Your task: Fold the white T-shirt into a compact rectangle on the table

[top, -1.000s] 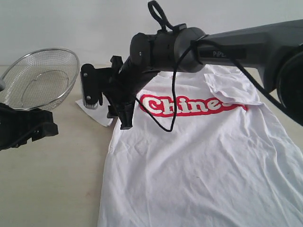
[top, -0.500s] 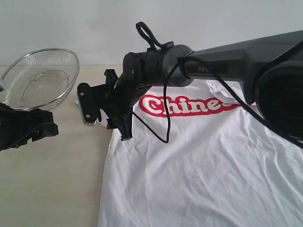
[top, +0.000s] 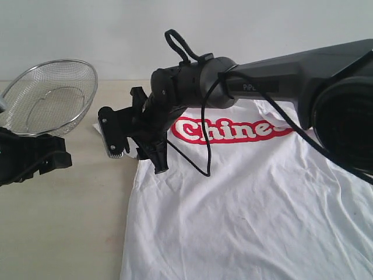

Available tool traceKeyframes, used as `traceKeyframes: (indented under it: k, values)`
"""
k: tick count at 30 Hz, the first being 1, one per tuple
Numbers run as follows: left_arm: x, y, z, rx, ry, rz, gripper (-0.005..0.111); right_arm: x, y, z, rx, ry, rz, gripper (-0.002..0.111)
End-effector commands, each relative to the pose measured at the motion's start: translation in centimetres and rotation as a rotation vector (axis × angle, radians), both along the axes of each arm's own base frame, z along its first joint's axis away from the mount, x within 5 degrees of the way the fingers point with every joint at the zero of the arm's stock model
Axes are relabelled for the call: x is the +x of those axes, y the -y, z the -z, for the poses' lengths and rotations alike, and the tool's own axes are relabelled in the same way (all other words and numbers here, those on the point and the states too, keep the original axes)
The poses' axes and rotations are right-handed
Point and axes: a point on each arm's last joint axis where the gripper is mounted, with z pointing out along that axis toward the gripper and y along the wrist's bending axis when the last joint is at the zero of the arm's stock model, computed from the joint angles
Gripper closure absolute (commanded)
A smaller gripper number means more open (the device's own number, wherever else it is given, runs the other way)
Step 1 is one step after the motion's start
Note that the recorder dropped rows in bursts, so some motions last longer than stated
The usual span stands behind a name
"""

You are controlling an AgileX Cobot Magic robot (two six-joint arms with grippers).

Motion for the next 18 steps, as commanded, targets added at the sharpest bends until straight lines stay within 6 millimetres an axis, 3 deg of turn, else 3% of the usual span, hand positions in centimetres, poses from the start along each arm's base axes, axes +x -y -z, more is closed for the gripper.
traceKeyframes:
  k: [1,8,11,14,18]
  values:
    - [-0.1,-0.1,-0.1,-0.011,0.003,-0.018,0.039,0.3,-0.1,-0.7,0.040,0.033,0.036,0.053]
    - [1.2,-0.3,0.1,-0.016,0.019,-0.091,0.041,0.5,-0.1,-4.2,0.217,0.047,0.207,0.053]
    - [1.9,-0.1,0.9,-0.026,-0.018,-0.077,0.047,0.6,-0.3,-4.6,0.311,0.005,0.288,0.053]
    - [2.0,0.0,1.4,-0.030,-0.038,-0.086,0.055,0.2,-1.4,-3.4,0.390,-0.077,0.339,0.053]
    - [2.0,-0.1,0.9,-0.018,-0.010,-0.082,0.056,0.0,-2.7,-1.6,0.402,-0.100,0.342,0.053]
